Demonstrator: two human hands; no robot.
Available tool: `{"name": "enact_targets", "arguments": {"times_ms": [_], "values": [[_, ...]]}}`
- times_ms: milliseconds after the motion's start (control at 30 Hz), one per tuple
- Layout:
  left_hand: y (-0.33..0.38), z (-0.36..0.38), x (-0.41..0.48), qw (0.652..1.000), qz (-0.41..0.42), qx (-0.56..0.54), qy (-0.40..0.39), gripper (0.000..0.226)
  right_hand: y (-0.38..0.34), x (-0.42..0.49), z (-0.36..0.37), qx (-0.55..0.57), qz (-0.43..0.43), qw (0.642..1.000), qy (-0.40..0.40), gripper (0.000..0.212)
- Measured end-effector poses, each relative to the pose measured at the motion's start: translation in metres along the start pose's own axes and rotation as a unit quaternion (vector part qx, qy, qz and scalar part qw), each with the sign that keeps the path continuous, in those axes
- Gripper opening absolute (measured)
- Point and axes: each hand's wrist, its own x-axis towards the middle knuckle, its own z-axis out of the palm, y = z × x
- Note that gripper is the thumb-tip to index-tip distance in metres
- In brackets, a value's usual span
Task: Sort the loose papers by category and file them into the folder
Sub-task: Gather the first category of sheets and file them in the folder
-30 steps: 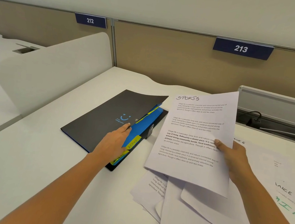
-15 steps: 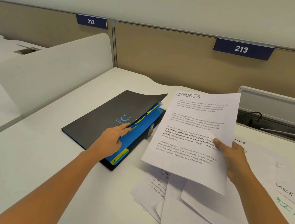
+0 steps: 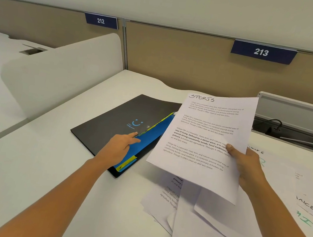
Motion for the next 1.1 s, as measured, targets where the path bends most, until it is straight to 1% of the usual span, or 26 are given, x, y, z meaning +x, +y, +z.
{"name": "enact_targets", "arguments": {"times_ms": [167, 267, 467, 600, 700, 833, 933, 1033, 1100], "values": [[0.0, 0.003, 0.001, 0.999, -0.004, -0.027, 0.017, 0.048, 0.007, -0.004, 0.007, -0.005, 0.0, 1.0, 0.013, 0.031], [0.002, 0.005, 0.002, 0.999, -0.004, -0.03, 0.008, 0.049, 0.011, -0.004, 0.01, -0.029, -0.001, 1.0, 0.009, 0.031], [0.005, 0.004, 0.005, 0.998, -0.007, -0.064, 0.019, 0.05, 0.017, -0.002, 0.002, -0.177, -0.002, 0.984, 0.014, 0.033], [0.01, 0.004, 0.002, 0.991, 0.001, -0.125, 0.055, 0.051, 0.021, -0.001, -0.007, -0.232, 0.018, 0.972, 0.034, 0.032], [0.014, 0.005, -0.001, 0.984, -0.005, -0.16, 0.077, 0.053, 0.021, -0.003, -0.011, -0.269, 0.016, 0.962, 0.047, 0.031], [0.019, 0.008, 0.002, 0.978, -0.042, -0.185, 0.088, 0.053, 0.019, -0.004, -0.011, -0.268, 0.007, 0.963, 0.019, 0.034], [0.024, 0.013, 0.003, 0.974, -0.051, -0.2, 0.098, 0.054, 0.021, -0.001, -0.01, -0.265, 0.018, 0.964, -0.007, 0.038], [0.031, 0.015, 0.002, 0.972, -0.056, -0.201, 0.105, 0.052, 0.025, 0.003, -0.011, -0.276, 0.026, 0.961, 0.001, 0.04], [0.033, 0.015, 0.001, 0.97, -0.062, -0.207, 0.108, 0.051, 0.026, 0.004, -0.011, -0.304, 0.025, 0.952, 0.022, 0.049]]}}
